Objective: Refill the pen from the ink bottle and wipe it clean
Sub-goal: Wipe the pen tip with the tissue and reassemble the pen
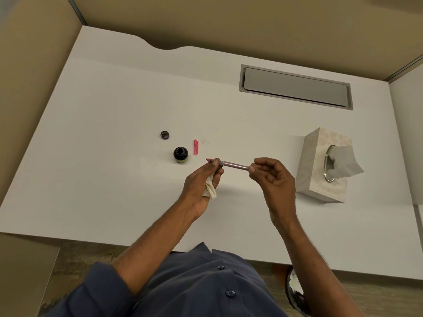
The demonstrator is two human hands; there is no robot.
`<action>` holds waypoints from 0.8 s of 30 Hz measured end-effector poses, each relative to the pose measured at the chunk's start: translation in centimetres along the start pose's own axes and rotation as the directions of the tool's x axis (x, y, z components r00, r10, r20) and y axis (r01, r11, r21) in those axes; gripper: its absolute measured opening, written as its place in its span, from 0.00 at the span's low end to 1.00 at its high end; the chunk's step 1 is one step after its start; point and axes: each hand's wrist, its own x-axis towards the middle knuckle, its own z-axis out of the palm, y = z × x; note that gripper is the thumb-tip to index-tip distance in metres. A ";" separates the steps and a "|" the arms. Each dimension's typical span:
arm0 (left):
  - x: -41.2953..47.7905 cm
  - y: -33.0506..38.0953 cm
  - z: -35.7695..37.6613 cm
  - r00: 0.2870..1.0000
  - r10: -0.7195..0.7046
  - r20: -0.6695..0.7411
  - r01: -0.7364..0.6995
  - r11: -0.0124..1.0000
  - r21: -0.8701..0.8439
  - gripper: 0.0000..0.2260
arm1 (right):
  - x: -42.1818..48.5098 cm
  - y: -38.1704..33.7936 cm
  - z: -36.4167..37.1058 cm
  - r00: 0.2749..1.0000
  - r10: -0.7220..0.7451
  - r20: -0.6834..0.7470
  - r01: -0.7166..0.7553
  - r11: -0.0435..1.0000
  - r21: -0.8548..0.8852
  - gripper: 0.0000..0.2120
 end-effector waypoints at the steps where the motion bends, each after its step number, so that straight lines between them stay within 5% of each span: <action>1: 0.0 0.0 0.0 1.000 0.003 0.003 -0.003 1.000 0.007 0.03 | 0.0 0.0 0.1 1.000 0.014 -0.005 -0.014 1.000 0.021 0.09; 5: 0.1 0.0 0.0 1.000 0.020 0.006 -0.020 1.000 0.010 0.03 | 0.1 0.2 0.7 0.995 0.086 -0.055 -0.085 0.996 0.015 0.15; 10: 0.4 0.2 -0.1 0.999 0.042 -0.008 -0.042 0.999 -0.007 0.03 | 0.1 0.1 0.6 1.000 -0.014 0.019 0.014 1.000 -0.010 0.09; 20: 0.9 0.4 0.0 0.998 0.063 0.003 -0.063 0.998 -0.002 0.07 | 0.7 0.2 0.8 0.998 0.019 0.064 -0.014 0.997 -0.081 0.08; 24: 0.9 0.4 -0.1 0.997 0.071 0.009 -0.071 0.997 0.016 0.10 | 0.8 0.2 1.6 0.996 0.082 0.023 -0.080 0.994 -0.080 0.18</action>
